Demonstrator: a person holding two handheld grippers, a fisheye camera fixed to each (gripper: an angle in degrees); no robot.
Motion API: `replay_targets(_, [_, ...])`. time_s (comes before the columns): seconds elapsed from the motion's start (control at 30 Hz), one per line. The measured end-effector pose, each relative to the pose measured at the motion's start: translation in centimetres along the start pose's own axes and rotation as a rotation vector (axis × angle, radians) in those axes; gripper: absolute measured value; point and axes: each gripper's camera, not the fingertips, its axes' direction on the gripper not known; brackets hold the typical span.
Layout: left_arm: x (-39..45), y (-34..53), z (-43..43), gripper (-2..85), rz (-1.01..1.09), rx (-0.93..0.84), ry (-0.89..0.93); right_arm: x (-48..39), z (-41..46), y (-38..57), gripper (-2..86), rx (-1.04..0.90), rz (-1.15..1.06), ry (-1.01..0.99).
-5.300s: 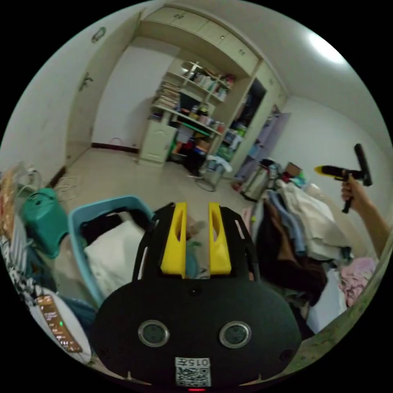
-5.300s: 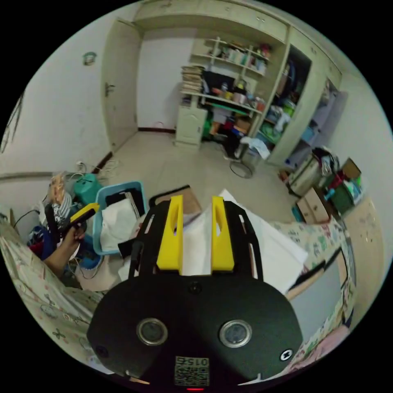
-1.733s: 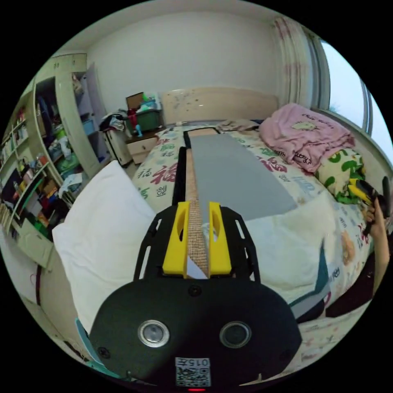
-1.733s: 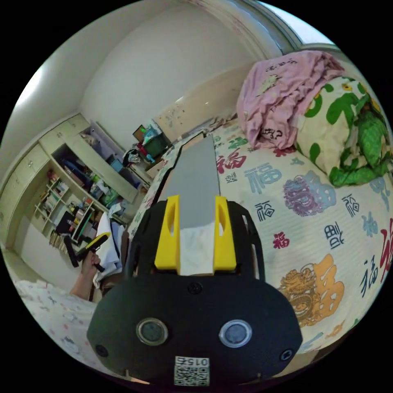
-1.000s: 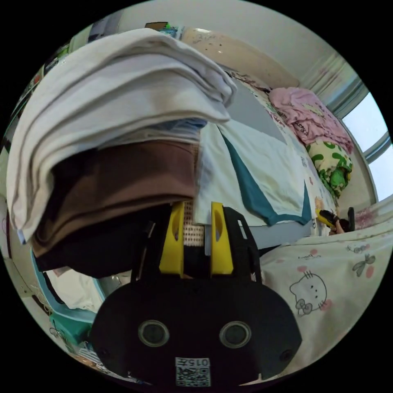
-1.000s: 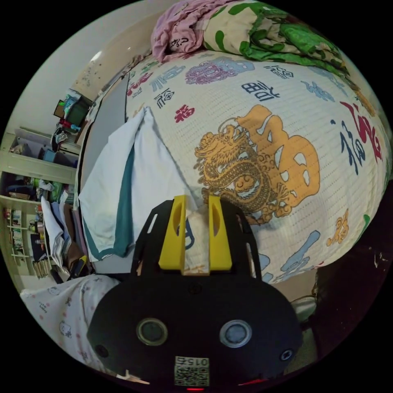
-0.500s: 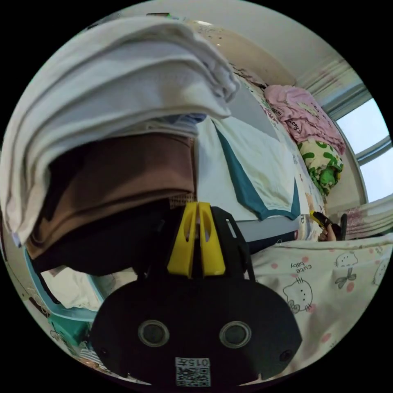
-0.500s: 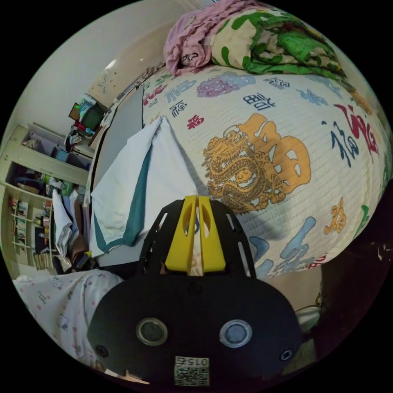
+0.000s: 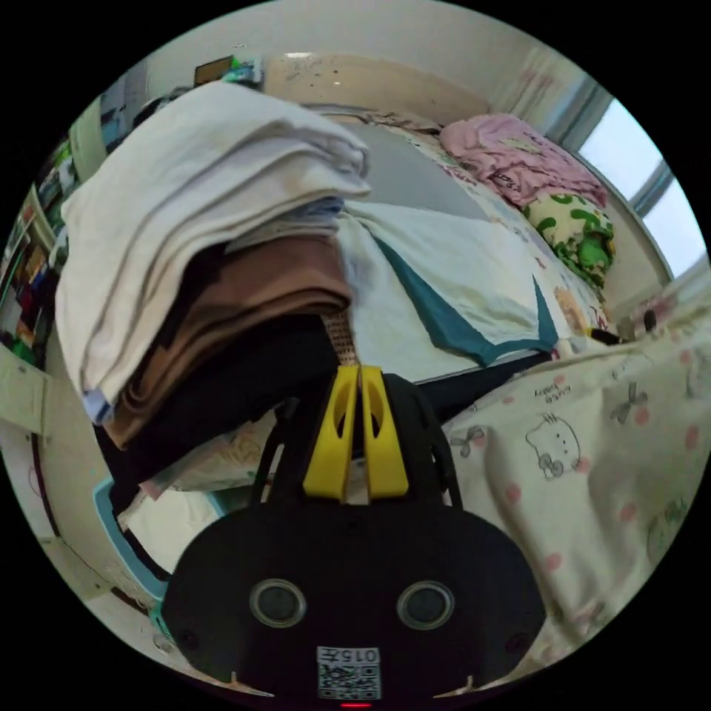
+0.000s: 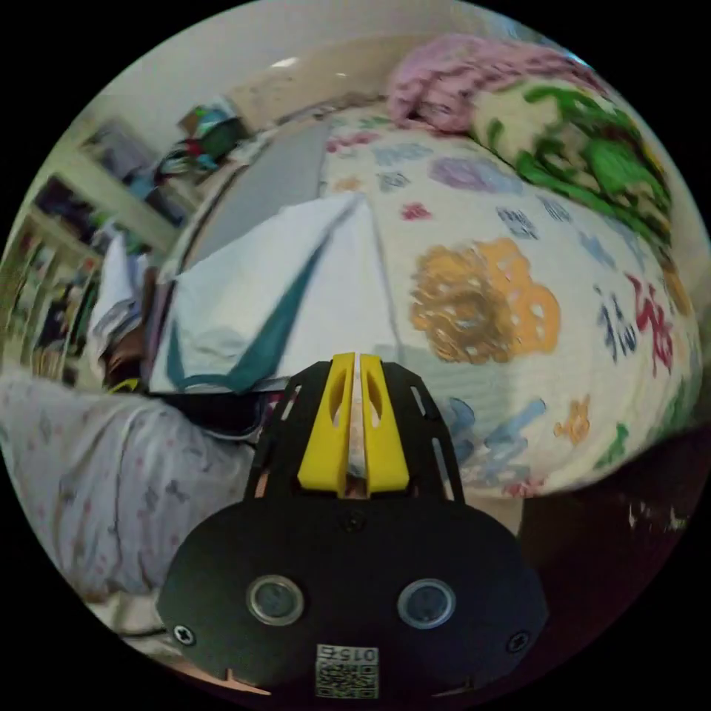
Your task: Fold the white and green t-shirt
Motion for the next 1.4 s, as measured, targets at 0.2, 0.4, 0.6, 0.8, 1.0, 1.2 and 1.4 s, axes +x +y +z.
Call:
replay_targets(0.2, [8.9, -7.4, 0.7, 6.4, 0.514, 0.061, 0.281, -4.3, 3.6, 1.9, 8.4, -0.21, -0.532, 0.022])
replay_targets(0.4, [15.6, -14.0, 7.3, 7.6, 0.74, -0.068, 0.332, -1.3, 8.7, 5.9, 9.6, -0.474, -0.781, 0.087])
replay_targets(0.6, [19.8, -16.6, 11.8, 8.1, 0.903, -0.174, 0.244, 1.7, 10.1, 7.5, 6.2, -0.507, -0.82, 0.166])
replay_targets(0.8, [20.5, -18.9, 14.4, 2.9, 0.845, -0.179, 0.225, 4.7, 9.9, 5.5, 1.8, -0.52, -0.704, 0.105])
replay_targets(1.0, [18.5, -23.2, 11.6, 0.0, 0.755, -0.085, 0.318, 7.1, 5.8, -0.2, -0.4, -0.435, -0.643, -0.027])
replay_targets(1.2, [12.7, -36.3, 4.5, -0.4, 0.523, 0.183, 0.284, 8.6, -1.3, -18.9, -0.8, -0.071, -0.588, -0.037])
replay_targets(1.4, [7.8, -50.0, 4.1, 2.0, 0.042, 0.595, 0.045, 6.9, -0.4, -42.1, 0.5, 0.377, -0.257, 0.056])
